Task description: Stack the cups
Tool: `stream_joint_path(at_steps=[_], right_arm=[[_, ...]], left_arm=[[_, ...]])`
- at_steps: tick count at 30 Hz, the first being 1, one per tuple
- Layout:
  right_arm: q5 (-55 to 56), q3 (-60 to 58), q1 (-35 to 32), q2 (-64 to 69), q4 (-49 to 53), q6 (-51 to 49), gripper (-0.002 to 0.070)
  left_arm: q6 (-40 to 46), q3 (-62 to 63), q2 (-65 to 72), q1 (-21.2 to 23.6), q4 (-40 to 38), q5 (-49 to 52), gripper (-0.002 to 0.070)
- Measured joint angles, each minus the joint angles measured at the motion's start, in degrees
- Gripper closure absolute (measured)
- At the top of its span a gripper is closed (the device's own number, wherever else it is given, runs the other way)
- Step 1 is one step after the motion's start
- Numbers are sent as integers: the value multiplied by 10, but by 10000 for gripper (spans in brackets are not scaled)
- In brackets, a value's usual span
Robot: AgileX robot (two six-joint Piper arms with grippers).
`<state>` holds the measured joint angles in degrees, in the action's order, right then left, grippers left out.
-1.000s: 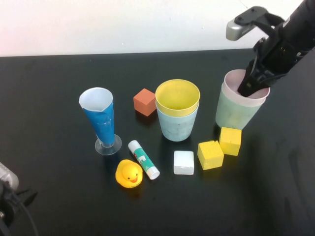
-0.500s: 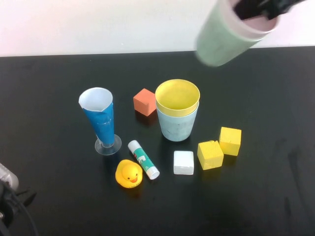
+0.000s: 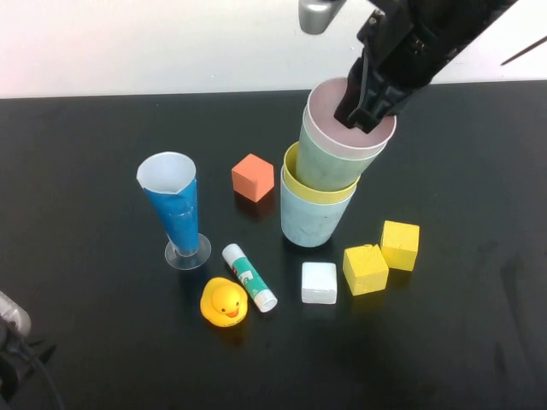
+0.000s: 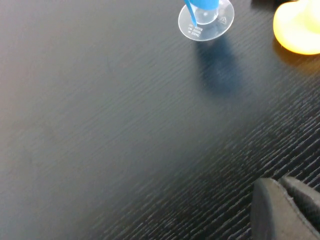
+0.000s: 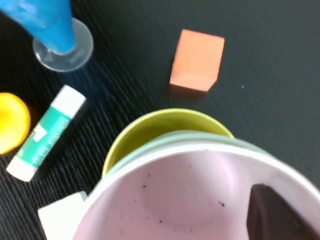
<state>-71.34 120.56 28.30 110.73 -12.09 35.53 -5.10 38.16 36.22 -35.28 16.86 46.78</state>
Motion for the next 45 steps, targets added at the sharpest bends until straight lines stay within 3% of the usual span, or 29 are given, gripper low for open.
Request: stream_joint_path(at_steps=[6, 12, 16, 23, 28, 35, 45], right_arm=[[0, 0, 0, 8, 0, -9, 596], [3, 0, 0, 8, 0, -12, 400], [6, 0, 0, 8, 1, -13, 364], [-1, -15, 0, -34, -5, -30, 454], [41, -106, 0, -125, -21, -30, 547], [269, -385, 0, -324, -69, 32, 605], [546, -733, 0, -621, -124, 120, 611]], left_arm=[[0, 0, 0, 0, 0, 0, 673], [-18, 0, 0, 0, 0, 0, 673], [-46, 0, 0, 0, 5, 13, 673], [-113, -9, -63, 0, 49, 41, 673], [-178, -44, -163, 0, 67, 41, 673], [-203, -108, -274, 0, 81, 24, 673], [-209, -141, -290, 0, 87, 17, 673]])
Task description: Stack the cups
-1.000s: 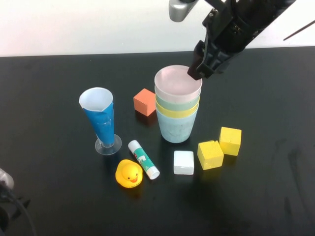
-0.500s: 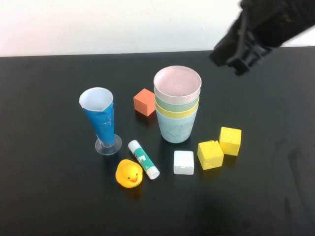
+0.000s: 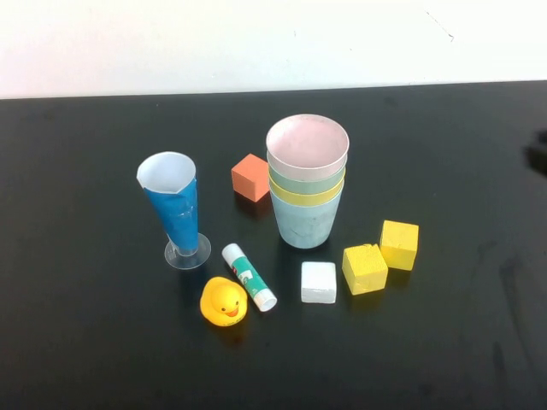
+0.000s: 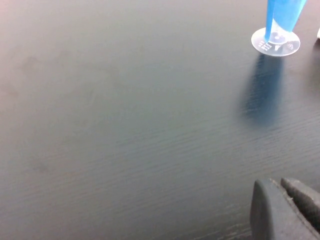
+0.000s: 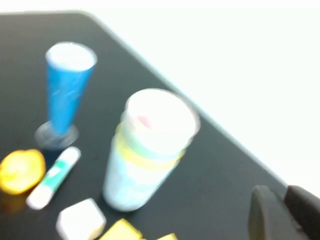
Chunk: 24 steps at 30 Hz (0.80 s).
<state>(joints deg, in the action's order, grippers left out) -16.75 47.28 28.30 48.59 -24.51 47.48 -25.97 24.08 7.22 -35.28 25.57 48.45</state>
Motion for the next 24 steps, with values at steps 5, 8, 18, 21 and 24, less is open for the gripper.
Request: stream_joint_path(at_steps=[5, 8, 18, 21, 24], right_arm=[[103, -81, 0, -96, -11, 1, 611], [133, -104, 0, -119, -16, 4, 611], [138, -161, 0, -123, -20, 5, 611], [145, -182, 0, -123, -26, 4, 611], [190, -221, 0, -132, -30, 15, 611]], left_arm=[[-1, 0, 0, 0, 0, 0, 673], [-1, 0, 0, 0, 0, 0, 673], [-2, 0, 0, 0, 0, 0, 673], [-2, 0, 0, 0, 0, 0, 673], [-2, 0, 0, 0, 0, -1, 673]])
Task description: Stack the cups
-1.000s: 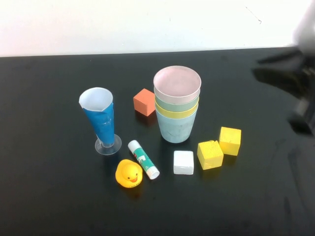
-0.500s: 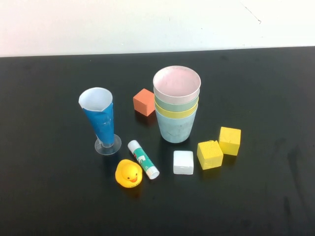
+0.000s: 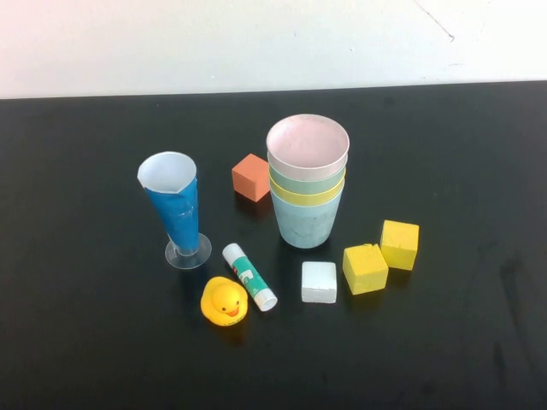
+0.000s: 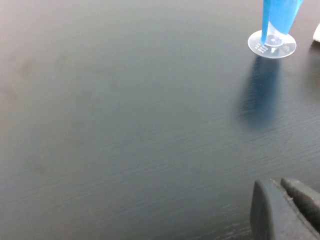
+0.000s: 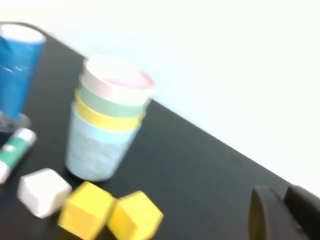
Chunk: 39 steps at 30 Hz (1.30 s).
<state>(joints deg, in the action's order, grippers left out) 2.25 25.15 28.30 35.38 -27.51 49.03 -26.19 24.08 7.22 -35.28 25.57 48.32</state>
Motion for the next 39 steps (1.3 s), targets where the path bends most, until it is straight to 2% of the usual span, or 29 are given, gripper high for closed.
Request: stream_joint_path(at_steps=[4, 13, 18, 20, 23, 25, 27, 32, 39], right_arm=[[58, -68, 0, -53, -1, 20, 612], [67, -179, -6, -161, -29, 27, 612], [35, -211, -103, -237, -10, 11, 612], [13, -217, -158, -269, 38, -30, 612], [-42, -230, -239, -316, 175, -196, 612], [-81, -237, -271, -344, 280, -324, 612], [-103, -248, -284, -357, 327, -389, 612], [-131, -267, -287, -360, 346, -435, 612], [-214, -267, -287, -361, 352, -411, 612]], left_arm=[[0, 0, 0, 0, 0, 0, 673], [0, 0, 0, 0, 0, 0, 673], [0, 0, 0, 0, 0, 0, 673], [0, 0, 0, 0, 0, 0, 673], [0, 0, 0, 0, 0, 0, 673], [0, 0, 0, 0, 0, 0, 673], [0, 0, 0, 0, 0, 0, 673], [0, 0, 0, 0, 0, 0, 673], [0, 0, 0, 0, 0, 0, 673]])
